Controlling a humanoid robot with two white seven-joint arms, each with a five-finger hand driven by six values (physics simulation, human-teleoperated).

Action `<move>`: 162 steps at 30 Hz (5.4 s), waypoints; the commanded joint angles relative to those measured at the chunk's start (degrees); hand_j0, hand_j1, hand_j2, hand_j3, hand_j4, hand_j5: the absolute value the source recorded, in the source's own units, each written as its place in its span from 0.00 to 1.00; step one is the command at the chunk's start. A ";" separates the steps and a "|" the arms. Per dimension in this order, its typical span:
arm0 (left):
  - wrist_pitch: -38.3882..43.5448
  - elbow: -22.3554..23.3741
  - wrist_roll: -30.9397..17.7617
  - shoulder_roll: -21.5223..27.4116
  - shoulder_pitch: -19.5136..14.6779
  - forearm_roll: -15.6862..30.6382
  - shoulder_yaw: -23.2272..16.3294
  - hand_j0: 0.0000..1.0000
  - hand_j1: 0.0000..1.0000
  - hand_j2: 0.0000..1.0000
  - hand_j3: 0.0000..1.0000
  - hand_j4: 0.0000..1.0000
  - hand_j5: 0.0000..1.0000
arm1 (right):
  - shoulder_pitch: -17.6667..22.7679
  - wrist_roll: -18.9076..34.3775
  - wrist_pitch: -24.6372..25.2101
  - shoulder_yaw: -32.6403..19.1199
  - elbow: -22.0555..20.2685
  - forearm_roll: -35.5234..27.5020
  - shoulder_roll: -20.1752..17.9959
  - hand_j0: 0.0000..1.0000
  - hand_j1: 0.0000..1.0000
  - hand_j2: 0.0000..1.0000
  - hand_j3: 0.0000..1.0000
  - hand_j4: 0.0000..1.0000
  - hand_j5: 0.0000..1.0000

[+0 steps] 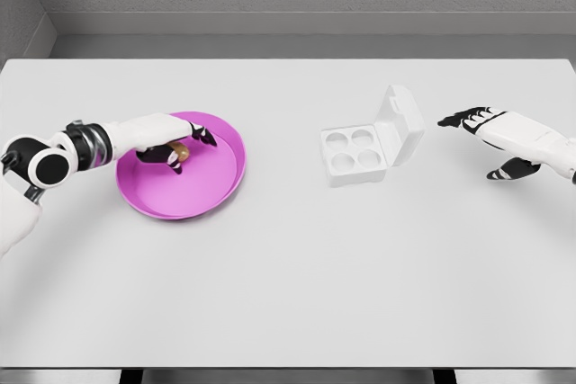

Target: Pack egg into the box and close the box lid

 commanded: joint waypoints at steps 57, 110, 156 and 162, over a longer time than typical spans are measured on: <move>0.17 -3.13 -0.11 1.54 -0.44 1.17 0.35 0.28 0.28 0.28 0.28 0.28 0.28 | 0.00 -0.03 0.21 -0.04 0.08 -0.35 -0.24 1.00 1.00 1.00 1.00 1.00 1.00; -0.01 -6.83 -0.11 -15.68 -4.39 0.56 0.44 0.27 0.27 0.27 0.27 0.27 0.27 | 0.00 -0.03 0.04 -0.04 0.00 -0.44 -0.41 1.00 1.00 1.00 1.00 1.00 1.00; -0.45 13.48 -0.11 -33.44 -8.96 -3.84 -0.53 0.31 0.31 0.31 0.31 0.31 0.31 | 0.09 -0.03 0.04 -0.04 0.08 -0.44 -0.41 1.00 1.00 1.00 1.00 1.00 1.00; -0.53 14.88 -0.11 -33.44 -9.76 -3.84 -0.53 0.34 0.34 0.34 0.34 0.34 0.34 | 0.09 -0.03 0.04 -0.04 0.00 -0.35 -0.50 1.00 1.00 1.00 1.00 1.00 1.00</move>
